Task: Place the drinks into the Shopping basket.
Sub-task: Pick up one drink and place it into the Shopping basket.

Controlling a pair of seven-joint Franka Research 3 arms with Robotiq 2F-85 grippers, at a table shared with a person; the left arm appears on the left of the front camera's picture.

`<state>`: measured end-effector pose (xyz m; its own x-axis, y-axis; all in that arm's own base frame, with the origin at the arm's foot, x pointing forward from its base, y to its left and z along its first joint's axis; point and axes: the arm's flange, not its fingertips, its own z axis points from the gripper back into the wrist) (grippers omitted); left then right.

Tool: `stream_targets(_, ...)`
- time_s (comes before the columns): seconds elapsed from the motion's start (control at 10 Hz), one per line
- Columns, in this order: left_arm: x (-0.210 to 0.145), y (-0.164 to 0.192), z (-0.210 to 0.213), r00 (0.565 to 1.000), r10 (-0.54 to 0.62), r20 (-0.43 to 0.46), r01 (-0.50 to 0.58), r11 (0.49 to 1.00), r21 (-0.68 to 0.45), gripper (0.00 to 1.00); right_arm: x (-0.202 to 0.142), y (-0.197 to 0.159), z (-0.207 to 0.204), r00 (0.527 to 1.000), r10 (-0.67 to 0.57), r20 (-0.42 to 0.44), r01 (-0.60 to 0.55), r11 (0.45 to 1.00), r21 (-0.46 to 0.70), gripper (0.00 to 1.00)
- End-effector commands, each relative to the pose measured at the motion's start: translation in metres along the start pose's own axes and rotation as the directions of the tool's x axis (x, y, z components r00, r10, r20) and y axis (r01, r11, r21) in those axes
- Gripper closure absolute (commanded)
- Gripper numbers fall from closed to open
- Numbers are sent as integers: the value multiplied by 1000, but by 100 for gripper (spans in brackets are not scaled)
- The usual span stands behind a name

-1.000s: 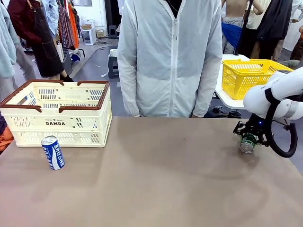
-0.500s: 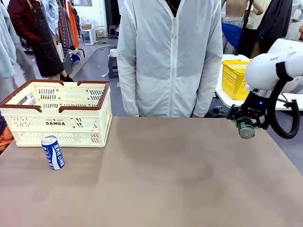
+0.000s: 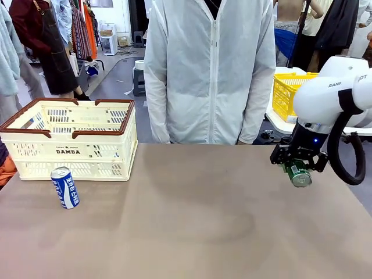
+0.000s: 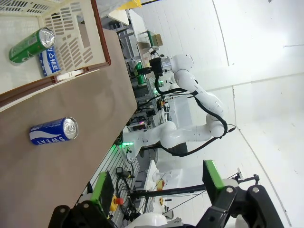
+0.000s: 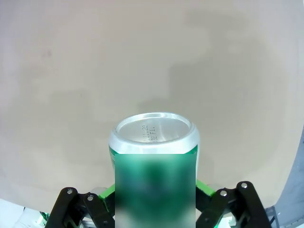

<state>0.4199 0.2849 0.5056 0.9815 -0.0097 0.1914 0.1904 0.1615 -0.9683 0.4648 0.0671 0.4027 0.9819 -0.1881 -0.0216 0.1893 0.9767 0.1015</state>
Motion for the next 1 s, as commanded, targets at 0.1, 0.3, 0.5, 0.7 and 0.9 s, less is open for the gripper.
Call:
stream_targets(0.1, -2, -2, 1, 1000, 3, -4, -3, 1000, 4, 0, 0, 0, 0, 1000, 0, 0, 0, 1000, 0, 100)
stream_targets(0.3, -2, -2, 1, 1000, 3, -4, -3, 1000, 4, 0, -28, 63, 4, 992, -111, 60, 108, 993, 39, 100)
stream_targets(0.5, -2, -2, 1, 1000, 3, -4, -3, 1000, 4, 0, -49, 153, -17, 996, -52, 70, 47, 996, 70, 100)
stream_targets(0.7, -2, -2, 1, 1000, 3, -4, -3, 1000, 4, 0, -47, 232, -47, 998, -10, 61, 3, 994, 108, 100)
stream_targets(0.9, -2, -2, 1, 1000, 3, -4, -3, 1000, 4, 0, -45, 306, -86, 995, 0, 95, -8, 997, 81, 100)
